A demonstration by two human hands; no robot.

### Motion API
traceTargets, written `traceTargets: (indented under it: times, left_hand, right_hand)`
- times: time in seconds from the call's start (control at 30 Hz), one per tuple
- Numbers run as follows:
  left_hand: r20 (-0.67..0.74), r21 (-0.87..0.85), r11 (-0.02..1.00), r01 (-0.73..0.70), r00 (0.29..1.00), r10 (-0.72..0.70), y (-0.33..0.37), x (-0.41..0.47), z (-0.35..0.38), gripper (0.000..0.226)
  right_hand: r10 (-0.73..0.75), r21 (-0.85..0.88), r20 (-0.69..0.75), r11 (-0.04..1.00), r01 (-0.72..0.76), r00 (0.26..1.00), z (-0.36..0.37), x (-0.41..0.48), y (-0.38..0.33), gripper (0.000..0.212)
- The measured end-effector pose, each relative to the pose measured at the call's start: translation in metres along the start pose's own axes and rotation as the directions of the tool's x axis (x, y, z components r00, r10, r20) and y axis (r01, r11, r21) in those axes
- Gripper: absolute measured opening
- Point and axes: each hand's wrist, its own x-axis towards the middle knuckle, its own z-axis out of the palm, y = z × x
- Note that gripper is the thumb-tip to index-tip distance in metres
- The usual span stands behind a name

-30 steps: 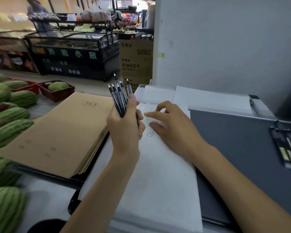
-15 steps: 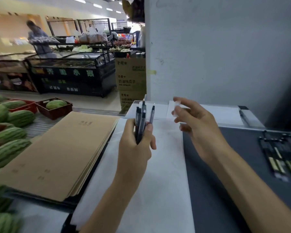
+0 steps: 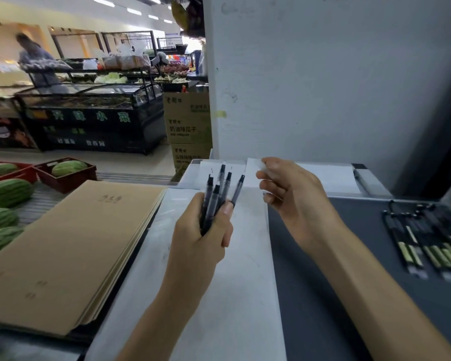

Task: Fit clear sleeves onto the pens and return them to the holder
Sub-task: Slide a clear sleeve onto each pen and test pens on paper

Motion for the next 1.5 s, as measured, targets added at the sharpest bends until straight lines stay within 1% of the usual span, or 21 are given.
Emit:
traceTargets:
  times: [0.1,0.27,0.37,0.47,0.57,0.7,0.77,0.87,0.93,1.0,1.1,1.2,1.3,1.4,1.5]
  left_hand:
    - [-0.022,-0.024,0.999,0.036,0.999,-0.037,0.000,0.002,-0.002,0.020]
    - [-0.004,-0.082,0.992,0.092,0.996,-0.093,0.000,0.001,-0.003,0.022]
    - [-0.001,-0.074,0.992,0.100,0.995,-0.101,-0.001,0.002,-0.002,0.021]
    - [-0.010,-0.059,0.993,0.100,0.995,-0.101,0.000,0.002,-0.003,0.020]
    - [0.004,-0.064,0.993,0.101,0.995,-0.101,0.000,0.002,-0.002,0.020]
    - [0.032,-0.052,0.993,0.108,0.994,-0.107,0.001,0.001,-0.001,0.021]
    - [0.035,-0.045,0.994,0.104,0.994,-0.103,0.001,0.001,-0.001,0.022]
    - [0.027,-0.039,0.994,0.098,0.995,-0.097,0.002,0.001,-0.002,0.019]
    - [0.016,-0.051,0.993,0.104,0.995,-0.103,0.001,0.001,-0.002,0.016]
    - [0.009,-0.053,0.994,0.100,0.995,-0.099,0.001,0.001,-0.001,0.016]
    - [-0.007,-0.075,0.992,0.099,0.995,-0.099,0.003,0.001,0.000,0.015]
    - [0.012,-0.127,0.984,0.125,0.992,-0.125,0.005,0.001,0.001,0.016]
    - [0.055,-0.133,0.982,0.133,0.990,-0.126,0.005,-0.002,0.003,0.018]
    - [0.061,-0.128,0.985,0.116,0.992,-0.109,0.004,-0.003,0.005,0.018]
    - [0.065,-0.122,0.984,0.132,0.990,-0.125,0.002,-0.003,0.003,0.016]
  right_hand:
    - [-0.004,0.048,0.024,0.999,0.003,1.000,0.001,0.001,0.003,0.016]
    - [-0.038,0.066,0.043,0.997,0.035,0.998,-0.001,0.001,0.003,0.008]
    - [-0.061,0.086,0.029,0.995,0.058,0.998,-0.003,0.000,0.002,0.016]
    - [-0.114,-0.007,-0.033,0.993,0.114,0.993,-0.004,-0.001,0.000,0.023]
    - [-0.158,-0.086,-0.056,0.985,0.153,0.986,-0.001,-0.002,-0.001,0.025]
    - [-0.163,-0.112,-0.057,0.981,0.156,0.985,0.002,-0.004,-0.001,0.025]
    - [-0.150,-0.114,-0.033,0.983,0.145,0.988,0.002,-0.004,-0.002,0.024]
    - [-0.148,-0.171,-0.003,0.975,0.145,0.989,0.005,-0.005,-0.001,0.025]
    - [-0.173,-0.222,0.003,0.960,0.170,0.985,0.007,-0.007,-0.001,0.026]
    - [-0.236,-0.301,0.003,0.926,0.226,0.972,0.010,-0.010,-0.001,0.028]
    - [-0.352,-0.446,0.027,0.833,0.326,0.936,0.015,-0.014,0.002,0.034]
    - [-0.421,-0.537,0.039,0.756,0.374,0.906,0.021,-0.020,0.008,0.038]
    - [-0.449,-0.555,0.042,0.733,0.394,0.893,0.023,-0.023,0.013,0.043]
    - [-0.433,-0.531,0.058,0.750,0.395,0.899,0.024,-0.023,0.018,0.042]
    - [-0.405,-0.536,0.091,0.750,0.387,0.910,0.024,-0.022,0.023,0.039]
